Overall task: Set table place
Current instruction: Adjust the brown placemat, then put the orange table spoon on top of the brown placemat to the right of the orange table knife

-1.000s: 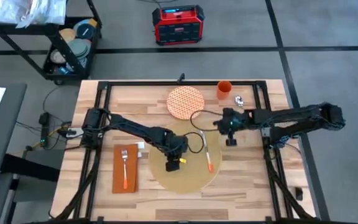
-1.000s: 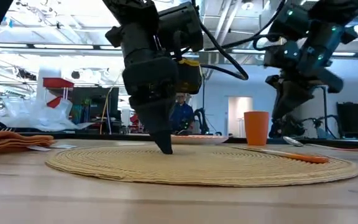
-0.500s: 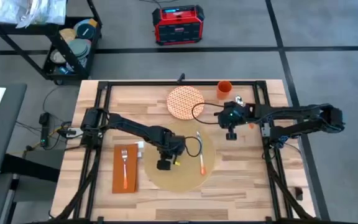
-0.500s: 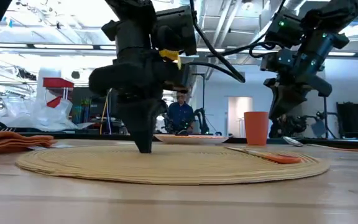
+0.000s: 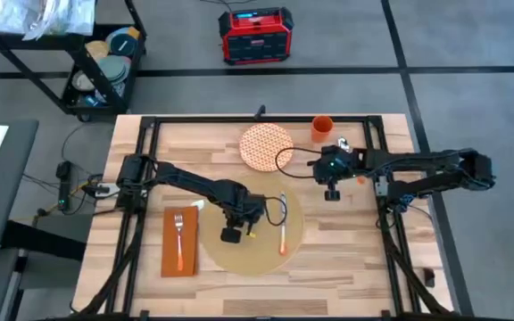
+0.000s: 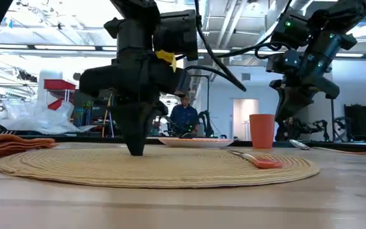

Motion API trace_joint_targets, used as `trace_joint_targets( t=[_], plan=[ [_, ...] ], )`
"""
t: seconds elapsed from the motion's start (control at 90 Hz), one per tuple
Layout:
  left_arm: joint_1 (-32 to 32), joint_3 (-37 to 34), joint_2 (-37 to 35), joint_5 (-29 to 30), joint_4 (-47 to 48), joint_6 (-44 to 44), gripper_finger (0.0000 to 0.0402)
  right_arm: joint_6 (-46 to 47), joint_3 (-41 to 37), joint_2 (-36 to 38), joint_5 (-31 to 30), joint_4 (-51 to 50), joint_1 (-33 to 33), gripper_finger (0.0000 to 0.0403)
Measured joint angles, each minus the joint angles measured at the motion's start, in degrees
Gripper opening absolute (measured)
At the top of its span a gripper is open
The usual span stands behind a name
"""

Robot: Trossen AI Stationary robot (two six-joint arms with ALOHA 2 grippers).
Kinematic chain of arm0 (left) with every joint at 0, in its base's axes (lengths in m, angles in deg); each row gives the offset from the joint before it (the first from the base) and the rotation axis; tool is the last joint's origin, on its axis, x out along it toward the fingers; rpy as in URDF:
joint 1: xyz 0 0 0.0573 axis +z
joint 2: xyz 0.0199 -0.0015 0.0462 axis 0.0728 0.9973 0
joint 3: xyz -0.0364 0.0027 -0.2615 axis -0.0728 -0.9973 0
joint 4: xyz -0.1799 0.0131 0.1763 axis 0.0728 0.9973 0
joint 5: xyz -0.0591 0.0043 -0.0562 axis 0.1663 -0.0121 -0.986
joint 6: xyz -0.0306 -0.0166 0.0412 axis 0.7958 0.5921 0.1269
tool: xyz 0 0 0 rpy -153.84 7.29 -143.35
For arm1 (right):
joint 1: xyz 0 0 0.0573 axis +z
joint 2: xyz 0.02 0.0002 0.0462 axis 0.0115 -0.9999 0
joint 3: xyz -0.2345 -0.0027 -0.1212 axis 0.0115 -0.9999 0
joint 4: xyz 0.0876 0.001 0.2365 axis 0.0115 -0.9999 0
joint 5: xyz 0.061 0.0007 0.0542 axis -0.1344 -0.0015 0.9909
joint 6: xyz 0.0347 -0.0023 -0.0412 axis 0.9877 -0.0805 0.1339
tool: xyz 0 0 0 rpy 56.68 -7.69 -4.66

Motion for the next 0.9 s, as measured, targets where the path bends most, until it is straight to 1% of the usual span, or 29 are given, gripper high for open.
trace_joint_targets(
  t=[0.078,0.167,0.244,0.378,0.467,0.511,0.589,0.667,0.722,0.822,0.9],
  plan=[
    [0.0,1.2,-0.9,0.3,0.2,1.9,0.0000,0.0,0.0,0.0,0.0,0.1,0.0,0.0000],
    [0.0,3.2,-2.1,2.2,2.7,3.5,0.0000,0.1,0.0,0.0,0.0,0.2,0.0,0.0000],
    [0.0,5.4,-4.8,2.5,3.7,4.3,0.0000,1.4,0.0,0.0,0.0,0.2,-0.2,0.0000],
    [0.0,7.1,-9.5,2.3,4.6,5.7,0.0000,10.4,0.0,0.0,0.0,-0.4,-3.1,0.0000],
    [0.2,7.3,-12.5,3.1,4.4,7.4,0.0000,18.8,0.0,0.4,0.2,-3.6,-6.5,0.0006],
    [0.5,7.4,-14.1,5.8,4.2,10.0,0.0000,23.5,0.1,0.5,0.2,-6.2,-8.7,0.0015],
    [1.7,7.4,-16.5,12.3,4.8,15.6,0.0000,29.9,0.0,1.1,1.2,-11.6,-12.7,0.0039],
    [3.5,7.4,-18.2,16.4,4.5,17.7,0.0000,34.6,0.1,1.8,1.5,-11.3,-14.7,0.0068],
    [5.0,7.4,-19.5,17.7,4.2,17.4,0.0000,35.9,0.2,2.3,1.3,-12.3,-16.0,0.0089],
    [7.5,7.4,-21.2,17.9,4.1,15.7,0.0000,38.8,0.2,2.3,-3.3,-14.6,-20.5,0.0124],
    [9.3,7.4,-21.5,17.9,4.2,13.3,0.0000,42.8,0.2,1.4,-2.4,-14.9,-24.2,0.0148]
  ],
)
